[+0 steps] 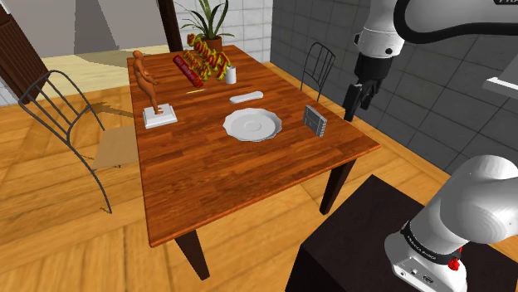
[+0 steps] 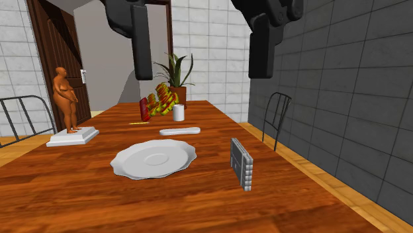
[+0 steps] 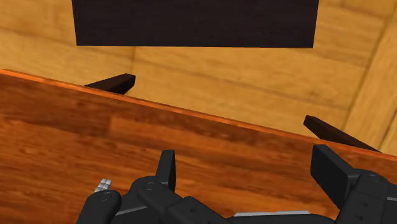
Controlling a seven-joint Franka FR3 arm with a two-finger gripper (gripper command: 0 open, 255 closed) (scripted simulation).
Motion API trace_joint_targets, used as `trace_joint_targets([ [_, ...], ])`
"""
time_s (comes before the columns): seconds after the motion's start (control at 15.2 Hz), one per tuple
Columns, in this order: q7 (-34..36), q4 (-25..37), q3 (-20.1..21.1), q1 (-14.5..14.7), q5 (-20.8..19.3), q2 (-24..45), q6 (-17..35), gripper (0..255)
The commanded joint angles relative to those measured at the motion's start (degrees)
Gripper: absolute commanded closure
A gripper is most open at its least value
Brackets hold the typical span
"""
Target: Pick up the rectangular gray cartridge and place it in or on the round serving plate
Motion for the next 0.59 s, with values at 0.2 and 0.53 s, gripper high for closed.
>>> trace_joint_targets([
  [0.2, -0.26, -0.24, -1.17, -1.45, -1.03, 4.57, 5.07, 0],
  [0.53, -0.55, 0.76, -3.15, -3.7, -2.48, 13.05, 13.0, 0],
])
